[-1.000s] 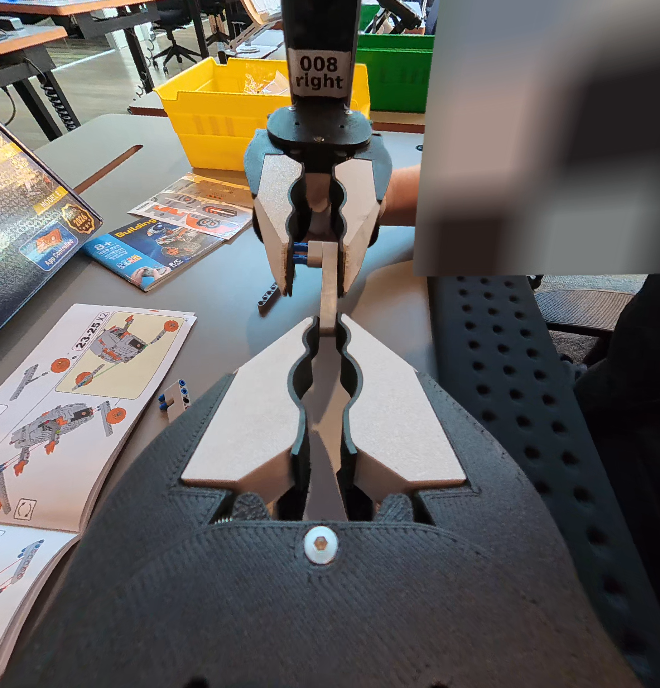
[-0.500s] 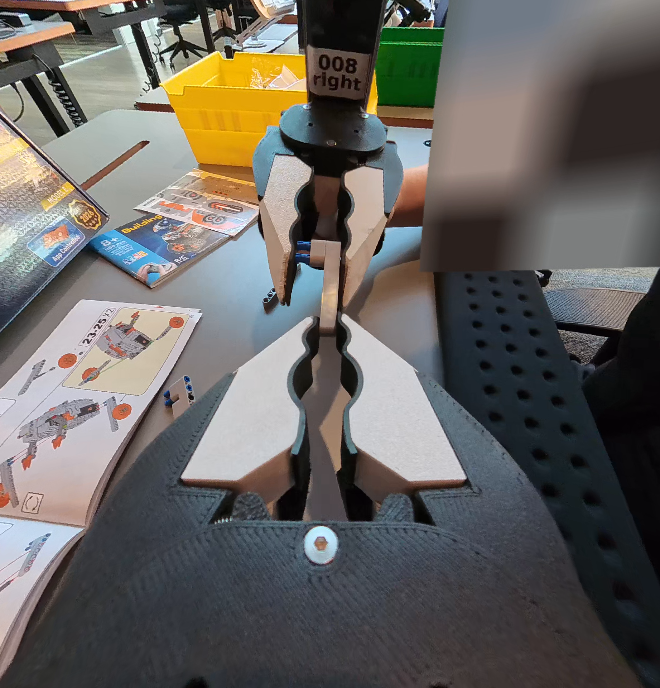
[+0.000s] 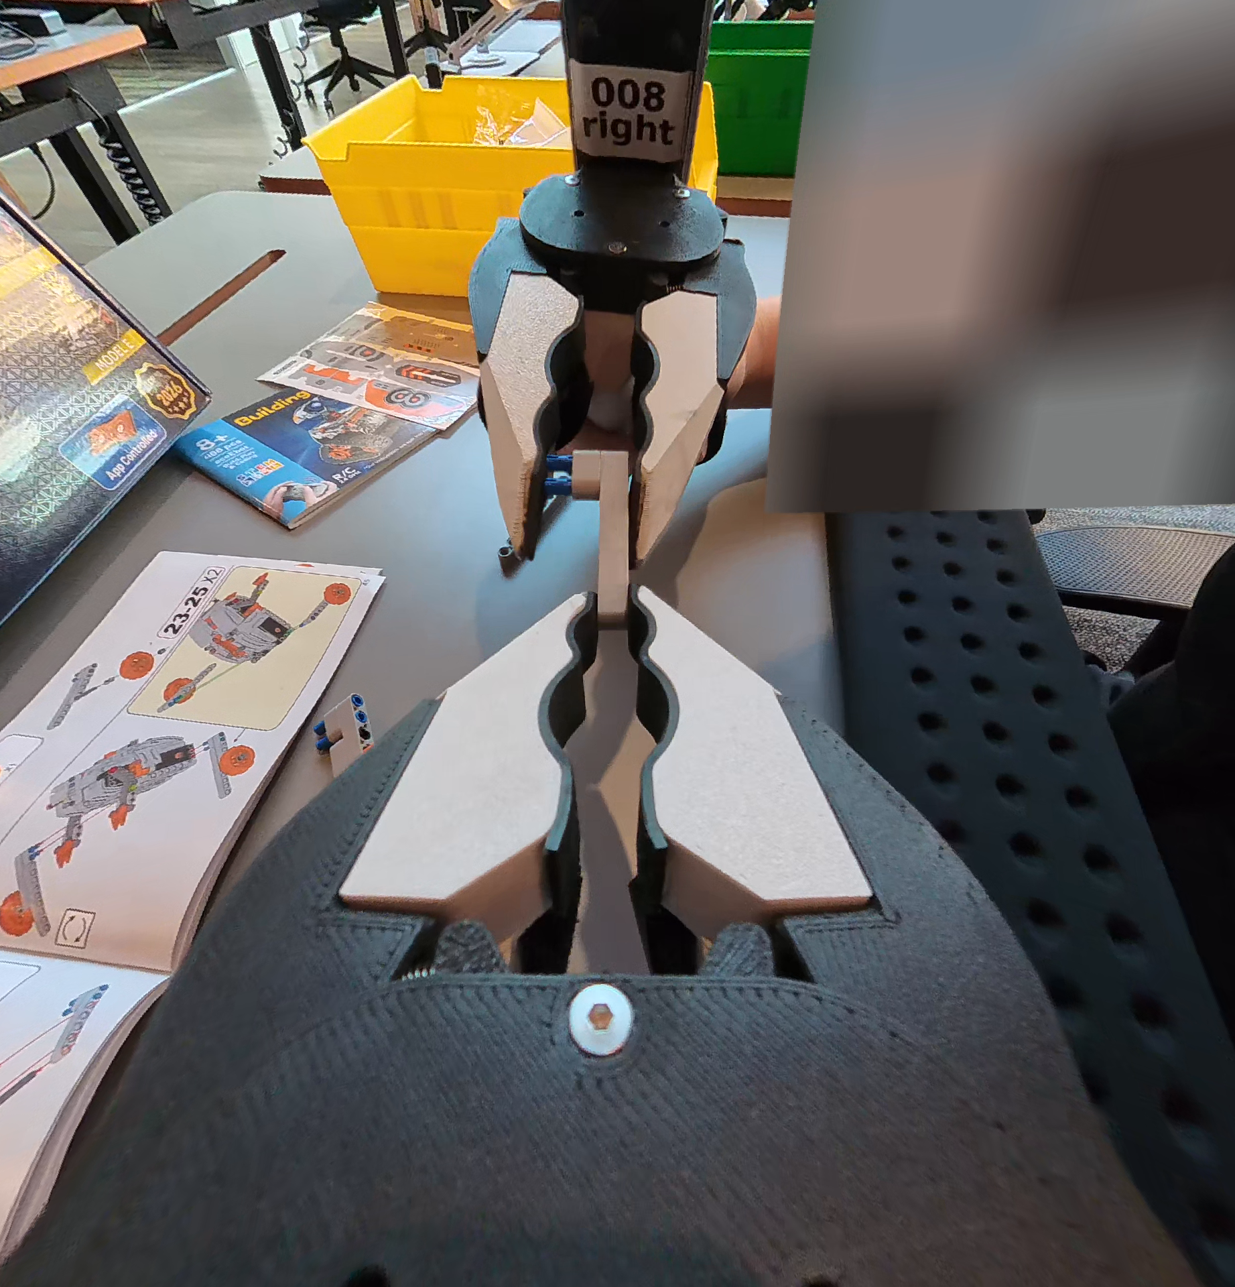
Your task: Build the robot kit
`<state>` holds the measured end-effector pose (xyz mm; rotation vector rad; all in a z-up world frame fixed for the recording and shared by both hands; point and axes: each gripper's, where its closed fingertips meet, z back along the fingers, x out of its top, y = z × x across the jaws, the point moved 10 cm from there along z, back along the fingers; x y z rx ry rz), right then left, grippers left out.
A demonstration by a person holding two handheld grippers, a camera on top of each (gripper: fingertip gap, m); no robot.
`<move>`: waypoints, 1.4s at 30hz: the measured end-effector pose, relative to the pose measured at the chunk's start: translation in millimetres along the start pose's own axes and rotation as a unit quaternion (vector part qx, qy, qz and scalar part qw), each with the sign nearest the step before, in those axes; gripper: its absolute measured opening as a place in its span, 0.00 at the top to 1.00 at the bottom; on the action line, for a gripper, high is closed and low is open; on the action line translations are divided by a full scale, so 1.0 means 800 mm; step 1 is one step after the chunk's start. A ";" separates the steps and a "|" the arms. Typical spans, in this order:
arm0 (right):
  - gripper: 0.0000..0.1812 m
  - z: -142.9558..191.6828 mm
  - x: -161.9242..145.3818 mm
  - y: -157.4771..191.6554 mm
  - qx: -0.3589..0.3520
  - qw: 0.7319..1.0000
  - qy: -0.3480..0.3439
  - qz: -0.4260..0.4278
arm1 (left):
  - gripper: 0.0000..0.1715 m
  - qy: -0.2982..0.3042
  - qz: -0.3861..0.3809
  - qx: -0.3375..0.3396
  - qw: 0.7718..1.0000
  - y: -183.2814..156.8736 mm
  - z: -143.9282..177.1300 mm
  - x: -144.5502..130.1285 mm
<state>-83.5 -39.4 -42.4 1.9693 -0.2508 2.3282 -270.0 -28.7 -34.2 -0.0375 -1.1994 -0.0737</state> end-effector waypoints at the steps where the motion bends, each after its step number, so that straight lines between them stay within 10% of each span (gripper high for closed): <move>1: 0.86 0.000 0.000 0.000 -0.002 1.000 0.000 0.001 | 0.96 0.000 0.001 0.000 1.000 0.000 0.000 0.000; 42: 0.86 -0.001 0.002 0.002 0.004 1.000 0.014 0.000 | 0.96 0.001 0.002 -0.004 1.000 -0.001 0.000 0.000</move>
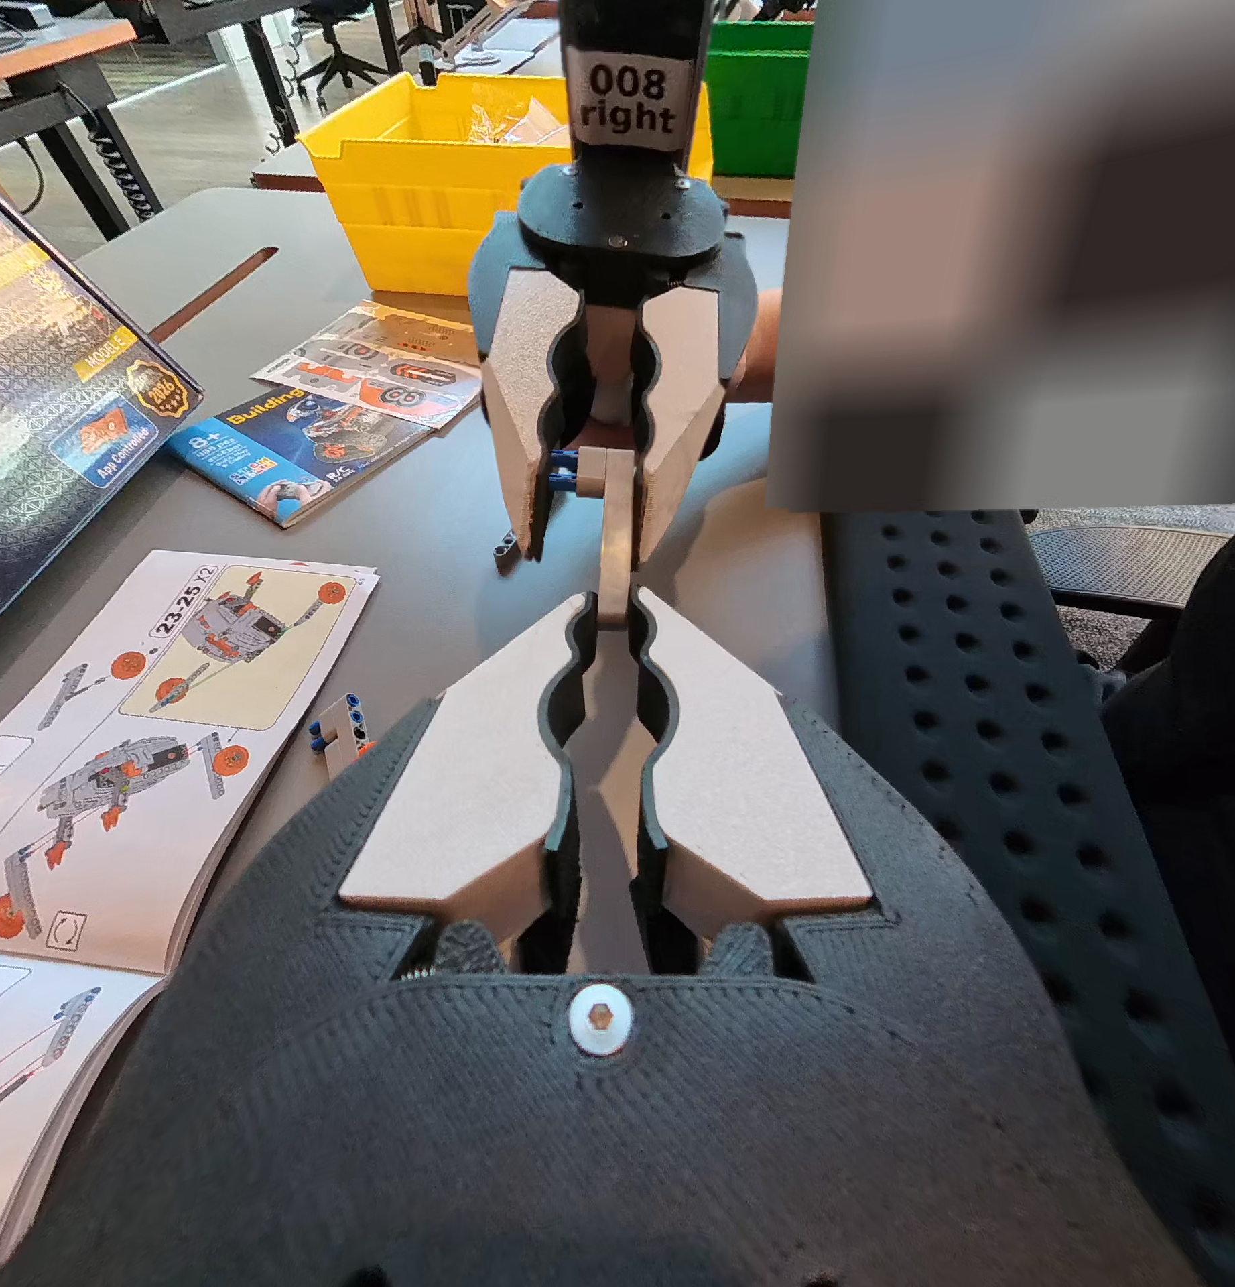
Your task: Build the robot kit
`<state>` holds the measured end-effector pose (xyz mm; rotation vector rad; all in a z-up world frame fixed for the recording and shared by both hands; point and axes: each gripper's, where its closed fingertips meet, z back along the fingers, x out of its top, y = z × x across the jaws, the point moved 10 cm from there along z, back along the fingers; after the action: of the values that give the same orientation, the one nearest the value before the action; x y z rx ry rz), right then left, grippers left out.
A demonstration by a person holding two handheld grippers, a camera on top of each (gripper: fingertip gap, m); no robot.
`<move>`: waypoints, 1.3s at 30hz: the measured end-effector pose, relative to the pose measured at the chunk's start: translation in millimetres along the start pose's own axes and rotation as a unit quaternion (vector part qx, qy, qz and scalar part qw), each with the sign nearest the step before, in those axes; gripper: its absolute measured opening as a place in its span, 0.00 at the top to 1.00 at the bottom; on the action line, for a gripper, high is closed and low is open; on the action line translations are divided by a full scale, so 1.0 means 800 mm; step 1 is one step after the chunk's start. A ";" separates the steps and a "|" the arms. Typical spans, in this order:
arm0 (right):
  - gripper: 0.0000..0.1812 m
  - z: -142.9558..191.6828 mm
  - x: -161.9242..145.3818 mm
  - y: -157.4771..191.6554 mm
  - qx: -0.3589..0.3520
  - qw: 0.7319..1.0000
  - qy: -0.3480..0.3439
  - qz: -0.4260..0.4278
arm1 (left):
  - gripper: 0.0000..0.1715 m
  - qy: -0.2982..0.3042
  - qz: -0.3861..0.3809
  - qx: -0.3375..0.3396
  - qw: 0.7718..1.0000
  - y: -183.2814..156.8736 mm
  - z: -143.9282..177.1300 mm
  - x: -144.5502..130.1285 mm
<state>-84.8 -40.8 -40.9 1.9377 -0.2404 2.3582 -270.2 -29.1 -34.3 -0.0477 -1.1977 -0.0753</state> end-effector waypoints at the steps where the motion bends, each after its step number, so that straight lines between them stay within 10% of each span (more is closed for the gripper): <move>1: 0.86 0.000 -0.002 -0.002 0.006 1.000 -0.001 -0.013 | 0.96 0.003 -0.001 0.000 1.000 0.000 -0.001 -0.001; 20: 0.87 -0.001 -0.003 -0.001 0.005 1.000 0.002 -0.020 | 0.96 0.008 -0.004 0.002 1.000 -0.001 -0.002 -0.001; 24: 0.68 0.003 -0.005 -0.012 -0.022 0.999 -0.019 -0.039 | 0.96 0.017 0.023 0.039 0.999 0.011 0.000 -0.005; 33: 0.80 0.029 -0.001 -0.031 -0.219 0.975 -0.024 0.028 | 0.97 -0.010 0.174 0.128 0.976 0.056 0.029 -0.020; 39: 0.86 0.024 -0.005 -0.029 -0.230 0.972 0.012 0.051 | 0.97 -0.010 0.181 0.191 0.965 0.065 0.044 -0.020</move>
<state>-62.0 -21.1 -39.7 1.7054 -0.8210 2.1282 -304.3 25.7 -36.5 0.0715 -1.1884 0.4780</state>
